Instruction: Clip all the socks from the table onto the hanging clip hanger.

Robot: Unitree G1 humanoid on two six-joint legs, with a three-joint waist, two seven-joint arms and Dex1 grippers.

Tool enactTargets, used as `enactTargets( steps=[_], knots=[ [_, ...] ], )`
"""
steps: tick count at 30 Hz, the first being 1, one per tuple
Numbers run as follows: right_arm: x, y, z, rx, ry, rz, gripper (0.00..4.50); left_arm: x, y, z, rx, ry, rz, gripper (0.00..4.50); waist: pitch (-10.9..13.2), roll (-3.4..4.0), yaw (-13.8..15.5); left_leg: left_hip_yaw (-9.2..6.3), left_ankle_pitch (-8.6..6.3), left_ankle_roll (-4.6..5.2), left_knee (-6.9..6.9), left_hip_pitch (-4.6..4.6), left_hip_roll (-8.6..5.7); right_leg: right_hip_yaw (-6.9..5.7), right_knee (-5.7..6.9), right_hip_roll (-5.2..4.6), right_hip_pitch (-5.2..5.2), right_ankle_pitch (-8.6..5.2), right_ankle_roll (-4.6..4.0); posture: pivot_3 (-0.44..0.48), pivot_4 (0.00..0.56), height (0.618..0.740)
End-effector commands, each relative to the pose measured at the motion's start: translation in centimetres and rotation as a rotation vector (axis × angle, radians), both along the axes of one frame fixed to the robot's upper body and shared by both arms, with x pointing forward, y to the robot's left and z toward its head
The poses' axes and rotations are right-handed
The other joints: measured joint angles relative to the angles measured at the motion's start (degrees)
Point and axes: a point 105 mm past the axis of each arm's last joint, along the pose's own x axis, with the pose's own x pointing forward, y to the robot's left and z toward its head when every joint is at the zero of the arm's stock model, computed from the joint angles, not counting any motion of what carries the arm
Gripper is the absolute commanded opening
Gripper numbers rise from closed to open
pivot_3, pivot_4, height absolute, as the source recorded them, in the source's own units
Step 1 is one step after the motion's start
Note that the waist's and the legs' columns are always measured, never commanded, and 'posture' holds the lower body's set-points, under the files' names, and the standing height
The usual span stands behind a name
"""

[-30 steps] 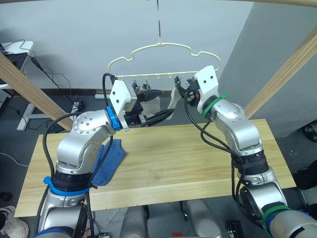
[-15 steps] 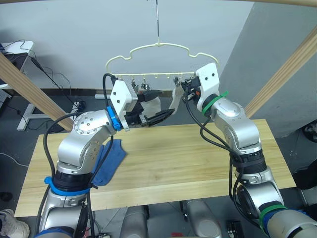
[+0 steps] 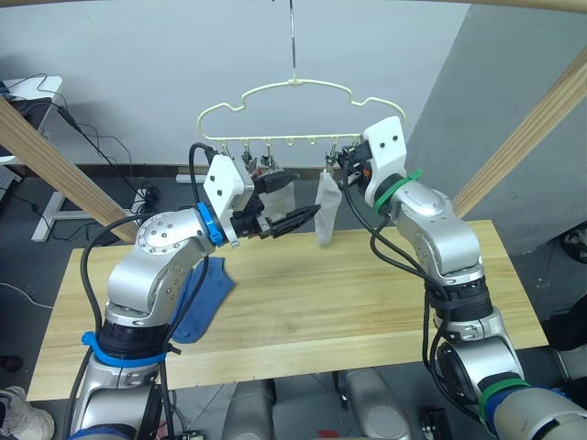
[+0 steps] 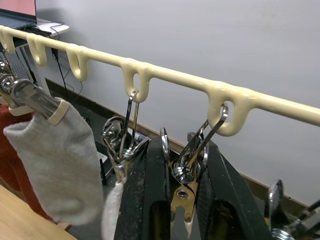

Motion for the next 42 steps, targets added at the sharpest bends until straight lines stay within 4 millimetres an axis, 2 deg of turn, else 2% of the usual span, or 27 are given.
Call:
enactTargets(
  steps=[1,4,18,25,28,30,42],
  knots=[
    [-0.4,-0.1,1.8,0.036,-0.055,0.005,1.61,-0.7,-0.5,0.9,0.003,-0.057,-0.021,3.71,0.0,0.0,0.0,0.0,0.0,0.0,0.02,0.0,0.0,0.0,0.02,0.0,0.0,0.0,0.0,-0.177,0.258,0.74],
    [-0.3,-0.1,1.6,0.028,-0.049,0.001,2.64,-0.7,-0.6,0.9,0.002,-0.056,-0.022,3.71,0.0,0.0,0.0,0.0,0.0,0.0,0.07,0.0,0.0,0.0,0.08,0.0,0.0,0.0,0.0,-0.178,0.26,0.74],
    [-0.1,0.1,1.6,0.006,-0.063,-0.009,2.64,-0.6,-0.5,0.9,0.002,-0.06,-0.018,3.71,0.0,0.0,0.0,0.0,0.0,0.0,0.15,0.0,0.0,0.01,0.12,0.01,0.0,0.0,0.0,-0.174,0.257,0.74],
    [-0.4,-0.8,2.0,0.023,-0.075,-0.079,2.64,-0.5,-0.6,0.8,0.002,-0.059,-0.021,3.71,0.0,0.0,0.0,0.0,0.0,0.0,0.16,0.0,0.0,0.01,0.13,0.01,0.0,0.0,0.0,-0.185,0.258,0.74],
    [-0.5,-0.8,1.9,0.035,-0.069,-0.08,2.09,-0.5,-0.7,0.8,0.001,-0.058,-0.024,3.71,0.0,0.0,0.0,0.0,0.0,0.0,0.16,0.0,0.0,0.01,0.13,0.0,0.0,0.0,0.0,-0.188,0.258,0.74],
    [-0.5,-0.7,1.9,0.039,-0.062,-0.077,1.38,-0.4,-0.8,0.8,0.001,-0.058,-0.027,3.71,0.0,0.0,0.0,0.0,0.0,0.0,0.16,0.0,0.0,0.01,0.13,0.01,0.0,0.0,0.0,-0.188,0.258,0.74],
    [-0.8,-1.1,1.4,0.051,-0.035,-0.118,1.38,-0.4,-0.9,0.8,0.003,-0.062,-0.031,3.71,0.0,0.0,0.0,-0.01,0.0,0.0,0.19,0.0,0.0,0.01,0.15,0.01,0.0,0.0,0.0,-0.191,0.256,0.74]
  ],
)
